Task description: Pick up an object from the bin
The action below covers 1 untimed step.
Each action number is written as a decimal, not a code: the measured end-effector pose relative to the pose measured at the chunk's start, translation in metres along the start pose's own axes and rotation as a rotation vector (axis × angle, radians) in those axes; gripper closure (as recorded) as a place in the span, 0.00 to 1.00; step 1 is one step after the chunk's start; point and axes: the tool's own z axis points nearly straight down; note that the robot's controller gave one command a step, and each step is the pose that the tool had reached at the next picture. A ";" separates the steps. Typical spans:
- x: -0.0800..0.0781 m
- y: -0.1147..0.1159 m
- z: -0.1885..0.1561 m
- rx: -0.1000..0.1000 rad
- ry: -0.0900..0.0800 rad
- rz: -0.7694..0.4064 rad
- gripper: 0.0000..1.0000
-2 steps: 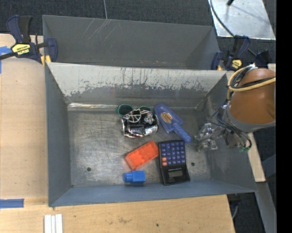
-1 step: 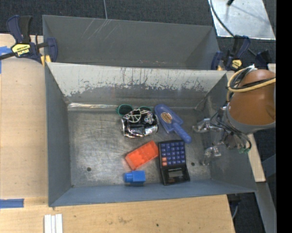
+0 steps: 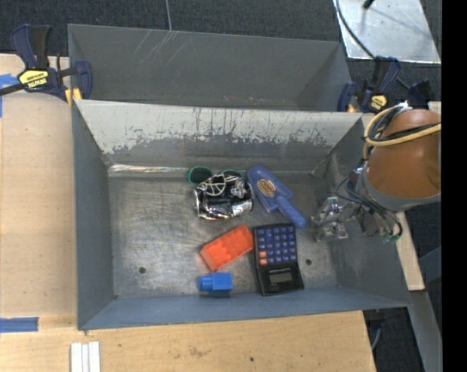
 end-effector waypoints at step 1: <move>0.003 0.001 0.002 -0.002 0.008 -0.001 0.00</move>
Offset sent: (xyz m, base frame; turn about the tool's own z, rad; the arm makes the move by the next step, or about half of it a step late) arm 0.0000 0.0000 0.0000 0.0000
